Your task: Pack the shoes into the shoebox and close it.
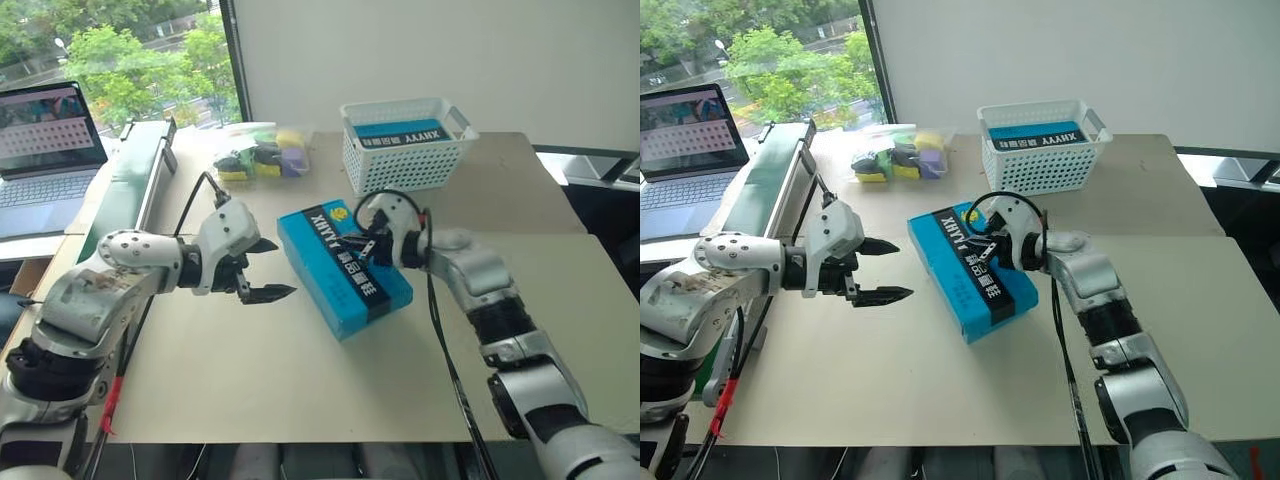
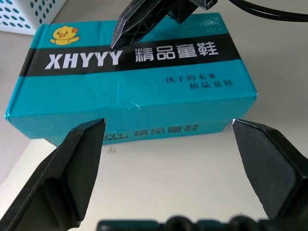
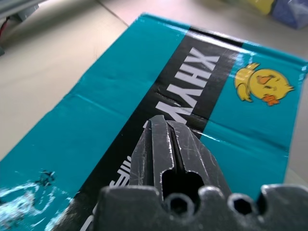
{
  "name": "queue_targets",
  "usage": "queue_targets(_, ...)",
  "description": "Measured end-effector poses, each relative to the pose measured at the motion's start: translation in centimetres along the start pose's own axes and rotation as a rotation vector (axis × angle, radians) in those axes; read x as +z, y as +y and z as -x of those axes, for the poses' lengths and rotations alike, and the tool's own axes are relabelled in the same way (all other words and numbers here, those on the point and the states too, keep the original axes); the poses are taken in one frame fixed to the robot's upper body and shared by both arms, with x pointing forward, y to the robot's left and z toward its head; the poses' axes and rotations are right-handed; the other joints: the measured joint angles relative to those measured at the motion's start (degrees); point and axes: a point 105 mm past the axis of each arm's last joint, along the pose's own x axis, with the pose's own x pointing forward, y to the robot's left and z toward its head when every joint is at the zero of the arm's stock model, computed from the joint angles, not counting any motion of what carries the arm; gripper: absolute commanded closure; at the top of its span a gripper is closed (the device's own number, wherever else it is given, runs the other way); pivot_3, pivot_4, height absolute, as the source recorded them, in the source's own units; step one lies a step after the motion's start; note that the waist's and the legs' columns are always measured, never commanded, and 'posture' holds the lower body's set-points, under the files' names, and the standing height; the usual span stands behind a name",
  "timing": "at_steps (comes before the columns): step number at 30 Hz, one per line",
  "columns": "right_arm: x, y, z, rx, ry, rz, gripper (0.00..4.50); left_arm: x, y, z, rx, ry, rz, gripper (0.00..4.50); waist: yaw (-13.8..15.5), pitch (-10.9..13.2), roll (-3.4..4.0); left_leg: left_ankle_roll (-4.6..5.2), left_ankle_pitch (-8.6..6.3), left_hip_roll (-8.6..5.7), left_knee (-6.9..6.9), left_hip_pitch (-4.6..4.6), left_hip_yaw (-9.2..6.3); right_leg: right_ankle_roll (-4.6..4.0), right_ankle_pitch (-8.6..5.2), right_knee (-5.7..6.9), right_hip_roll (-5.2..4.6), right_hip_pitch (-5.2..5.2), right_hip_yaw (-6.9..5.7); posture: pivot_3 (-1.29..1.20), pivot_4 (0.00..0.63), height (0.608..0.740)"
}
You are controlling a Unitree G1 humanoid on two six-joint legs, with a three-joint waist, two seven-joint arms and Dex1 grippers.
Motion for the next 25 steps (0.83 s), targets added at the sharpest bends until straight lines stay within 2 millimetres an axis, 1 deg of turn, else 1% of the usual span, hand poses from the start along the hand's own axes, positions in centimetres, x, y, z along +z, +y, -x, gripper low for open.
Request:
queue_targets(1, 0.1, -0.1, -0.2, 0.007, -0.001, 0.014, 4.44, -0.1, 0.0, 0.0, 0.004, 0.003, 0.004, 0.00, 0.0, 0.0, 0.00, 0.00, 0.00, 0.00, 0.00, 0.00, 0.01, 0.00, 0.00, 0.00, -0.01, 0.01, 0.00, 0.00, 0.150, 0.740)
queue_targets(3, -0.3, 0.1, -0.7, 0.025, 0.012, 0.018, 4.44, -0.5, -0.1, 0.2, 0.022, 0.007, 0.013, 0.00, 0.1, 0.0, -0.05, 0.00, 0.00, 0.01, 0.00, 0.13, 0.01, 0.00, 0.00, 0.01, 0.00, 0.06, 0.00, 0.00, 0.150, 0.740)
queue_targets(5, -0.5, 0.1, -0.7, 0.027, 0.017, 0.029, 4.44, -0.5, -0.3, 0.3, 0.029, 0.010, 0.013, 0.00, 0.1, 0.0, -0.06, 0.00, 0.00, 0.02, 0.00, 0.23, 0.01, 0.00, 0.00, 0.08, 0.01, 0.11, 0.01, 0.00, 0.150, 0.740)
queue_targets(9, -0.7, 0.3, -0.1, 0.038, 0.030, 0.076, 4.44, 0.0, -0.4, 0.6, 0.045, -0.019, 0.013, 0.00, 0.3, 0.0, -0.05, 0.00, 0.00, 0.01, 0.00, 0.39, 0.01, 0.00, 0.00, 0.18, 0.01, 0.21, 0.01, 0.00, 0.150, 0.740)
queue_targets(11, -0.6, 0.7, 1.0, 0.062, 0.046, 0.089, 4.44, 0.8, -0.5, 0.6, 0.043, -0.069, 0.015, 0.00, 0.7, 0.0, -0.05, -0.01, 0.01, -0.03, 0.03, 0.34, -0.02, 0.01, 0.00, 0.21, -0.02, 0.21, -0.01, 0.00, 0.150, 0.740)
queue_targets(13, -0.4, 1.4, 2.7, 0.105, 0.069, 0.105, 4.44, 1.6, -0.6, 0.7, 0.048, -0.114, 0.021, 0.00, 0.9, 0.0, -0.05, -0.01, 0.01, -0.02, 0.08, 0.20, -0.05, 0.01, -0.01, 0.21, -0.02, 0.13, -0.04, 0.00, 0.150, 0.740)
queue_targets(14, 0.0, 1.9, 4.6, 0.132, 0.078, 0.133, 4.44, 2.1, -0.4, 0.7, 0.058, -0.136, 0.018, 0.00, 1.1, 0.0, 0.02, -0.01, 0.01, -0.06, 0.10, 0.04, -0.08, 0.01, -0.01, 0.18, -0.05, 0.04, -0.06, 0.00, 0.150, 0.740)
queue_targets(15, 0.6, 2.2, 5.5, 0.148, 0.075, 0.156, 4.44, 2.2, -0.3, 0.8, 0.067, -0.141, 0.018, 0.00, 1.2, 0.1, 0.08, -0.01, 0.00, -0.07, 0.12, -0.04, -0.07, 0.02, -0.01, 0.19, -0.06, -0.07, -0.05, 0.00, 0.150, 0.740)
queue_targets(17, 2.7, 3.0, 8.3, 0.166, 0.055, 0.244, 4.44, 2.6, 0.0, 0.6, 0.079, -0.163, 0.011, 0.00, 1.2, 0.1, 0.08, 0.01, -0.01, -0.04, 0.09, -0.06, -0.08, 0.01, -0.01, 0.15, -0.03, -0.06, -0.07, 0.00, 0.150, 0.740)
queue_targets(18, 3.4, 3.2, 9.1, 0.168, 0.047, 0.276, 4.44, 2.9, 0.0, 0.4, 0.075, -0.176, 0.013, 0.00, 1.1, 0.1, 0.05, 0.01, -0.01, -0.02, 0.09, -0.02, -0.08, 0.01, -0.01, 0.13, -0.01, -0.02, -0.07, 0.00, 0.150, 0.740)
queue_targets(19, 3.9, 3.4, 9.6, 0.169, 0.040, 0.299, 4.44, 3.2, 0.0, 0.2, 0.067, -0.192, 0.012, 0.00, 0.8, 0.0, 0.00, 0.01, -0.01, -0.01, 0.09, -0.01, -0.08, 0.01, -0.01, 0.10, 0.00, 0.01, -0.08, 0.00, 0.150, 0.740)
queue_targets(20, 3.9, 3.5, 9.8, 0.170, 0.040, 0.304, 4.44, 3.4, -0.1, 0.1, 0.060, -0.198, 0.010, 0.00, 0.7, 0.0, -0.01, 0.01, -0.01, -0.02, 0.10, 0.00, -0.07, 0.01, -0.01, 0.09, 0.00, 0.02, -0.07, 0.00, 0.150, 0.740)
queue_targets(21, 3.4, 3.8, 9.9, 0.181, 0.051, 0.298, 4.44, 3.8, -0.1, -0.2, 0.049, -0.207, 0.005, 0.00, 0.4, 0.0, -0.02, 0.01, -0.01, -0.03, 0.10, 0.02, -0.05, 0.01, -0.01, 0.09, -0.02, 0.04, -0.04, 0.00, 0.150, 0.740)
queue_targets(23, 2.3, 3.9, 10.0, 0.184, 0.073, 0.262, 4.44, 3.6, 0.2, -0.5, 0.048, -0.197, 0.010, 0.00, 0.3, 0.0, 0.00, 0.01, 0.00, -0.05, 0.11, 0.02, -0.04, 0.01, -0.01, 0.12, -0.03, 0.03, -0.03, 0.00, 0.150, 0.740)
queue_targets(25, 2.1, 3.6, 10.7, 0.174, 0.059, 0.217, 4.44, 2.9, 0.8, -0.7, 0.062, -0.176, 0.018, 0.00, 0.4, 0.0, 0.00, 0.01, 0.00, -0.05, 0.11, 0.02, -0.05, 0.01, -0.01, 0.13, -0.02, 0.02, -0.03, 0.00, 0.150, 0.740)
